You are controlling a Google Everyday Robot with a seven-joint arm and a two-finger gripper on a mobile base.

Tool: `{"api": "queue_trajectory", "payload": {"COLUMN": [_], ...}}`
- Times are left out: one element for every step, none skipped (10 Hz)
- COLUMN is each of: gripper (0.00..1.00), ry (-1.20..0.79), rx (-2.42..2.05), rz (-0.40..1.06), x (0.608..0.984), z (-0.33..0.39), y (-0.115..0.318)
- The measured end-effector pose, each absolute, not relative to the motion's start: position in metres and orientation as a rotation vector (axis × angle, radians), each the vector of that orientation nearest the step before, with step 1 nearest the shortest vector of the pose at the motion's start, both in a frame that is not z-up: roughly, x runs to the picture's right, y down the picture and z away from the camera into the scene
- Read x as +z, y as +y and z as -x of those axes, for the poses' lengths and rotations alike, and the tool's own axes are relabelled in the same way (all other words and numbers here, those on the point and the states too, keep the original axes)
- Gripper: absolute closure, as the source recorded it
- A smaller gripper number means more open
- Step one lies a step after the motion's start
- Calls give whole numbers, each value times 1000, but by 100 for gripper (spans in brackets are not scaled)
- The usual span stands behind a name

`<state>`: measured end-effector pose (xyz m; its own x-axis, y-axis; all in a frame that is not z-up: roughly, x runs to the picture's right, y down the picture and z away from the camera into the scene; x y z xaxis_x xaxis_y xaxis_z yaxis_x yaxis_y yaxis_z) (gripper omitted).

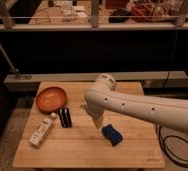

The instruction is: Knock the eraser over

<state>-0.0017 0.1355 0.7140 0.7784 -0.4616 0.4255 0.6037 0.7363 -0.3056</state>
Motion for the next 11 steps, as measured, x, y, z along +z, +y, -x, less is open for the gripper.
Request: {"api": "queue_trajectory", "payload": {"gripper": [20,20,20,20,20,20,20,20,22,27,31], "ry": [-340,-342,-345,-347,-354,-357,-357,-361,-364,-368,-370], "rx": [-602,-604,-605,-607,-611,-613,-613,-615,-619,-622,-623], "rz": [448,446,447,446,446,445,444,443,441,440,439], "x": [715,717,718,719,721,722,723,724,726,727,728], "z": [4,5,6,7,11,13,13,15,18,20,22], "y": [136,136,137,137,138,139,139,140,140,140,140]}}
